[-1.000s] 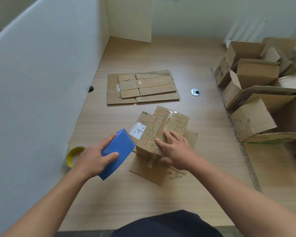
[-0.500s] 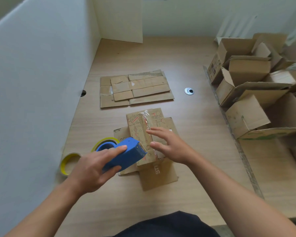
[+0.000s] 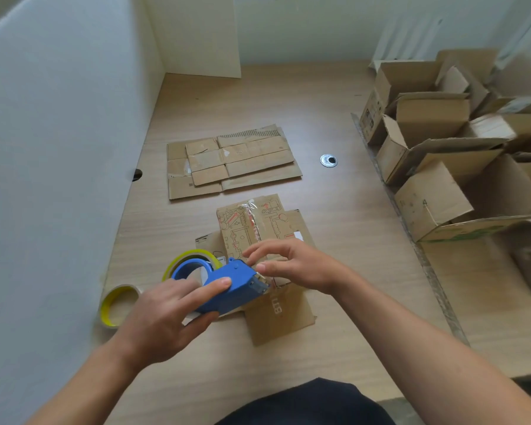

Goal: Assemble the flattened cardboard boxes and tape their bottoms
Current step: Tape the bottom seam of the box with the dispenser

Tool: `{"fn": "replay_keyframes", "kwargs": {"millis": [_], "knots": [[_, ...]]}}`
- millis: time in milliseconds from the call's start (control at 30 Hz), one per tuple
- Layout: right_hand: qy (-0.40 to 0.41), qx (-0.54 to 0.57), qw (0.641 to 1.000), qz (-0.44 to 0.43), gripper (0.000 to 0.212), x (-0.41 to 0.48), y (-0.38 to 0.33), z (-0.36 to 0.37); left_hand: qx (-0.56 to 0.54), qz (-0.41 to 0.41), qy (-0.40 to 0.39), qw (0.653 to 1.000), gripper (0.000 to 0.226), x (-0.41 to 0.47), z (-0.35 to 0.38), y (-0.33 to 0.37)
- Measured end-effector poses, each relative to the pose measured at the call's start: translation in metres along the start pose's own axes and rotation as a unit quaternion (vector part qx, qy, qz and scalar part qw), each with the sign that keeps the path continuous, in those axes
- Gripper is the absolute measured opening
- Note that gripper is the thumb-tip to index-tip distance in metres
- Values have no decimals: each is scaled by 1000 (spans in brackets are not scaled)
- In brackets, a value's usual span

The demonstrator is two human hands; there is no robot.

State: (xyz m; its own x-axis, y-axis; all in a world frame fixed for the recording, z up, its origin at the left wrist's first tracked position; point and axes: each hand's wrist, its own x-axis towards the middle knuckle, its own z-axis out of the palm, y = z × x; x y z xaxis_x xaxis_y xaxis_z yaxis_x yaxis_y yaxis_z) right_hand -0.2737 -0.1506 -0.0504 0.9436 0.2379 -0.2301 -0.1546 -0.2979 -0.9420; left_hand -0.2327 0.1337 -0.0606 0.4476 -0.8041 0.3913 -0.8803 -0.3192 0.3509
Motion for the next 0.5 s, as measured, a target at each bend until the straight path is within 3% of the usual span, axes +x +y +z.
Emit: {"fn": "replay_keyframes", "kwargs": {"millis": [233,367,500], "knots": [[106,-24,994,9,12,3,0,7,-60,-62,-28,996,58,5,0,8],[159,-61,985,30,20,-4,12,3,-154,-180,-98,967,64,6,-5,7],[241,-23,967,75,25,-25,33,-17,-200,-225,-173,938,63,6,-18,-4]]}}
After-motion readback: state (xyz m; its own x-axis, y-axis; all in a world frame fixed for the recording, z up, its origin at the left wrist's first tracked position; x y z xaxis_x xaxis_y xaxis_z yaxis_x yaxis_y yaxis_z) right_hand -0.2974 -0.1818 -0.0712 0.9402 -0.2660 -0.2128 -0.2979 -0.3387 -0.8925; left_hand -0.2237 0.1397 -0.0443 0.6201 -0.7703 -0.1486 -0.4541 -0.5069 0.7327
